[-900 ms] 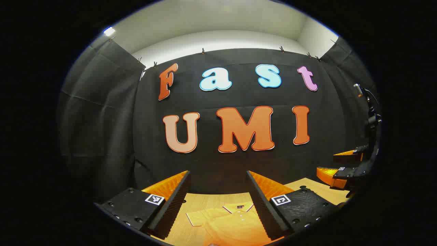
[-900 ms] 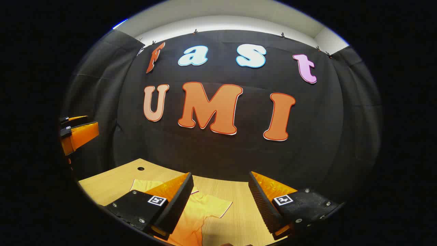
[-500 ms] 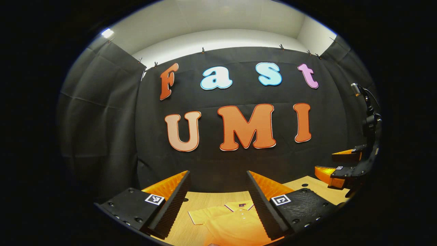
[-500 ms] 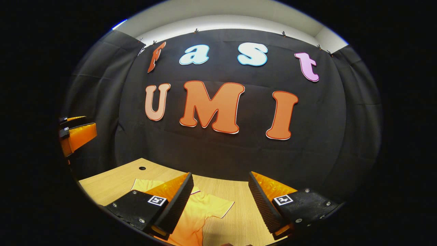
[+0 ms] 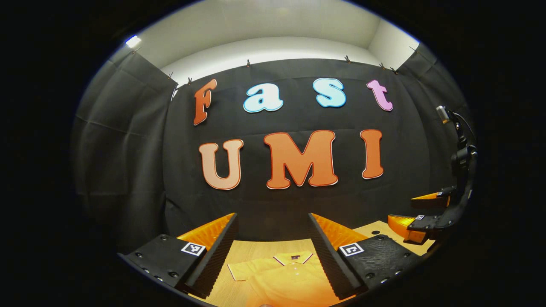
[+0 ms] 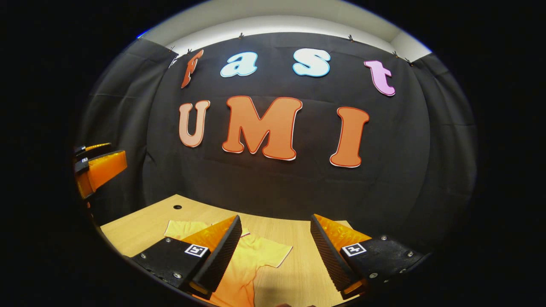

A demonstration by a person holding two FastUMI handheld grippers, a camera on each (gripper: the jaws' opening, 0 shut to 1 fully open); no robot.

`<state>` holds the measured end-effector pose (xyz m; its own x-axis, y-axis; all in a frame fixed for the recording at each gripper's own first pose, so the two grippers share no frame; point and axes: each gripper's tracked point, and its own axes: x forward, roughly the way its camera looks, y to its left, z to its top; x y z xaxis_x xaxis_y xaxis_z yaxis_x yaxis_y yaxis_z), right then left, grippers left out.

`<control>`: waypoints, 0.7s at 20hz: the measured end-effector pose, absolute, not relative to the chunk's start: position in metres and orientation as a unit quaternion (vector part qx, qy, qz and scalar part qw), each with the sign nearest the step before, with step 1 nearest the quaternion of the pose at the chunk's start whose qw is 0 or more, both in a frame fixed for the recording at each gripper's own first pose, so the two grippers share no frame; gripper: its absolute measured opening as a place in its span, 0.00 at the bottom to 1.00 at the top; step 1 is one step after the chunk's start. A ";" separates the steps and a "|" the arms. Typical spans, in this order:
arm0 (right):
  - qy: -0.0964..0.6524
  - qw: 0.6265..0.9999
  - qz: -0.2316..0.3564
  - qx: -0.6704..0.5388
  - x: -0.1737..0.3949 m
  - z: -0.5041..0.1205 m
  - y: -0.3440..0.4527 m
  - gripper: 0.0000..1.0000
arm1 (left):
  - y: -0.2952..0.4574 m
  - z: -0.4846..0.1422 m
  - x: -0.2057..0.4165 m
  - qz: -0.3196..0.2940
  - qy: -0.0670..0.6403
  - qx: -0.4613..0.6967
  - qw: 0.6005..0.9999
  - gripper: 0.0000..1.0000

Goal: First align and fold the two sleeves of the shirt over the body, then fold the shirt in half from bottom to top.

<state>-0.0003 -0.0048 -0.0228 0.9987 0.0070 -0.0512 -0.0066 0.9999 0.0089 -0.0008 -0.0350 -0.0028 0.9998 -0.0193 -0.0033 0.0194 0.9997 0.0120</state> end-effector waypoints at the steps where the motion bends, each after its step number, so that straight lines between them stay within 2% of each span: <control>1: 0.034 0.999 0.003 0.005 -0.001 -0.028 -0.007 0.98 | -0.035 -0.002 -0.002 -0.009 0.001 0.008 1.000 0.98; 6: 0.089 0.996 0.005 0.009 0.024 -0.067 -0.020 0.98 | -0.029 -0.001 -0.015 0.007 -0.002 0.022 1.000 0.98; 14: 0.226 0.973 0.020 0.034 0.085 -0.147 -0.025 0.98 | 0.008 -0.003 -0.034 0.089 0.006 0.049 0.995 0.96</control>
<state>0.0849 -0.0252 -0.1473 0.8974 0.0537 -0.4380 -0.0231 0.9969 0.0749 -0.0335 0.0075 -0.0035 0.9841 0.1777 -0.0040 -0.1764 0.9794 0.0984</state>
